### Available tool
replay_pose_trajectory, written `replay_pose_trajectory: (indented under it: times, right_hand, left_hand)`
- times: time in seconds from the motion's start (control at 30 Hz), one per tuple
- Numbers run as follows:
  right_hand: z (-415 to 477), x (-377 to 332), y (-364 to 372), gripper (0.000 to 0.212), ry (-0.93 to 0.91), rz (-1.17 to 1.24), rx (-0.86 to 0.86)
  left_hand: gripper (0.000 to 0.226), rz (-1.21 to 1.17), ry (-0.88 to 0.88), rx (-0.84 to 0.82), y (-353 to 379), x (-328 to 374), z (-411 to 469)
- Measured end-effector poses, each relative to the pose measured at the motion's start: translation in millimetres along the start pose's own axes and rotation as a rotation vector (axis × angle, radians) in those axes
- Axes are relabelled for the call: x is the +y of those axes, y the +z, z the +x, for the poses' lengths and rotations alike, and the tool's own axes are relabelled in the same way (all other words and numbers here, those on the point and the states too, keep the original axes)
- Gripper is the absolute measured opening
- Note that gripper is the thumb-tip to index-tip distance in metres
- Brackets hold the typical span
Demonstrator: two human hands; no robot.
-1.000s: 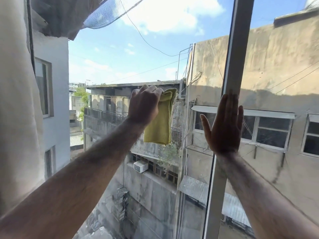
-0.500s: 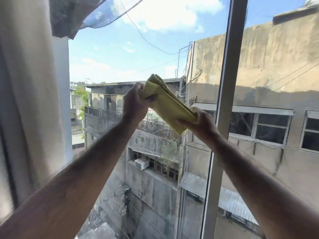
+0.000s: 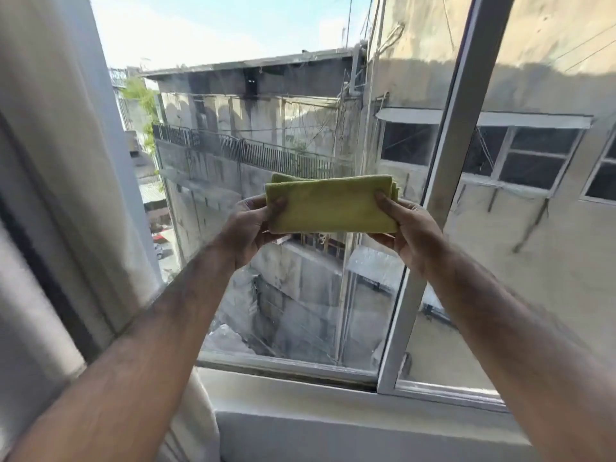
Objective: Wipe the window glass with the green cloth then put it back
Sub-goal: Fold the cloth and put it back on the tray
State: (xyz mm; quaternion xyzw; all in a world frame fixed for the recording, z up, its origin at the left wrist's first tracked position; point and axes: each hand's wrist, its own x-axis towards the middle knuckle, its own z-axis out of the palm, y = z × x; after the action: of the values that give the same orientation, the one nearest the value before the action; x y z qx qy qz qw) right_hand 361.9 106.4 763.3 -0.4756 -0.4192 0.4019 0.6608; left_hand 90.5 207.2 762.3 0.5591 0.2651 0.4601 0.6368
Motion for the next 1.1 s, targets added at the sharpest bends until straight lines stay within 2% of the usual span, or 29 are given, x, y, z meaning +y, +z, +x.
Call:
replay_pose_trajectory:
  times: [0.07, 0.23, 0.43, 0.6, 0.73, 0.9, 1.0, 1.1]
  right_hand:
    - [-12, 46, -13, 0.026, 0.098, -0.051, -0.01]
    - [-51, 168, -46, 0.036, 0.305, -0.148, -0.024]
    - [-112, 334, -71, 0.023, 0.535, -0.126, 0.02]
    - [-184, 471, -95, 0.016, 0.713, -0.183, 0.076]
    - [-246, 566, -107, 0.013, 0.855, -0.244, 0.081]
    - [-316, 656, -121, 0.008, 0.976, -0.472, 0.024]
    - [-346, 698, -127, 0.011, 0.981, -0.664, -0.019]
    - [-367, 725, -126, 0.018, 0.976, -0.835, -0.034]
  left_hand:
    - [0.012, 0.062, -0.061, 0.041, -13, -44, -13]
    - [0.006, 0.185, -0.251, 0.095, -45, -168, -48]
    - [0.004, 0.207, -0.479, 0.155, -90, -327, -106]
    - [0.034, 0.244, -0.718, 0.17, -130, -459, -181]
    - [0.012, 0.271, -0.887, 0.174, -154, -555, -251]
    - [0.012, 0.493, -1.059, 0.121, -163, -643, -328]
    - [0.003, 0.631, -1.062, 0.134, -159, -680, -361]
    - [0.011, 0.813, -1.046, 0.083, -157, -711, -385]
